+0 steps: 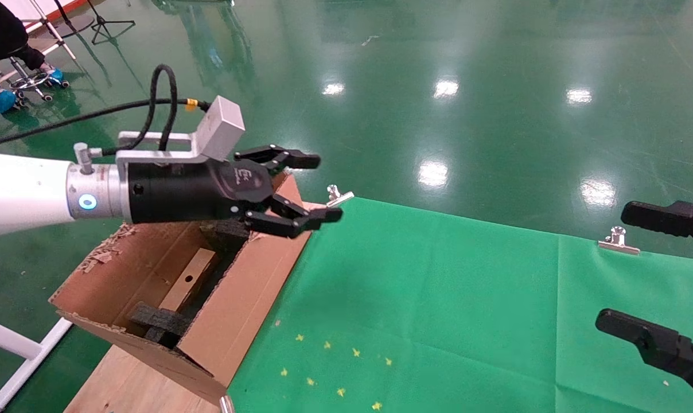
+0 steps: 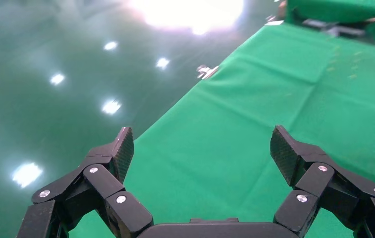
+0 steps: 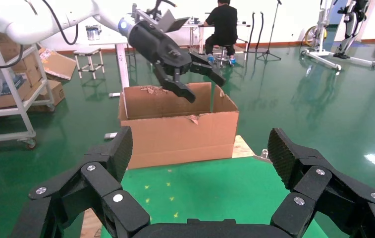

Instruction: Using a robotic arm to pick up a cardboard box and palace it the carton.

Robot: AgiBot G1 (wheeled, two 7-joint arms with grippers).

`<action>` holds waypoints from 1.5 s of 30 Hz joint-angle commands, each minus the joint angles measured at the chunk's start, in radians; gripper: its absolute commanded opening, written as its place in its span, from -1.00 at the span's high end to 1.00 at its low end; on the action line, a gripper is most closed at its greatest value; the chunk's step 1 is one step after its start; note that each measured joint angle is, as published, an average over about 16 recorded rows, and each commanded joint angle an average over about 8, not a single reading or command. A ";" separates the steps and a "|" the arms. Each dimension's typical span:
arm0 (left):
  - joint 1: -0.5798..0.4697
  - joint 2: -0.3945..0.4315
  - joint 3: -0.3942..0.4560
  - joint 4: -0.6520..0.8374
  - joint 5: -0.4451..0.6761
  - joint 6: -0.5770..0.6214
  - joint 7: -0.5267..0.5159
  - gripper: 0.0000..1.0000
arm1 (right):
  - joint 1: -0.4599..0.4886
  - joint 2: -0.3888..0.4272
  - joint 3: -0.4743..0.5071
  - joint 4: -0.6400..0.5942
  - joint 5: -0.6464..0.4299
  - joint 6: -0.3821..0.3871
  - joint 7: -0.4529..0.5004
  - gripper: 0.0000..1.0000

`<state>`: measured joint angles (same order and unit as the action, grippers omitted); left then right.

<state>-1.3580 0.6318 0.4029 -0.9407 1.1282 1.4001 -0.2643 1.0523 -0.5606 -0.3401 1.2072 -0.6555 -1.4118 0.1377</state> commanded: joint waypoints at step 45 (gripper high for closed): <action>0.290 -0.022 -0.126 -0.350 -0.406 0.097 0.078 -1.00 | 0.000 0.000 0.000 0.000 0.000 0.000 0.000 -1.00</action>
<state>-1.0681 0.6099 0.2765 -1.2910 0.7214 1.4978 -0.1862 1.0521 -0.5604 -0.3400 1.2069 -0.6553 -1.4115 0.1376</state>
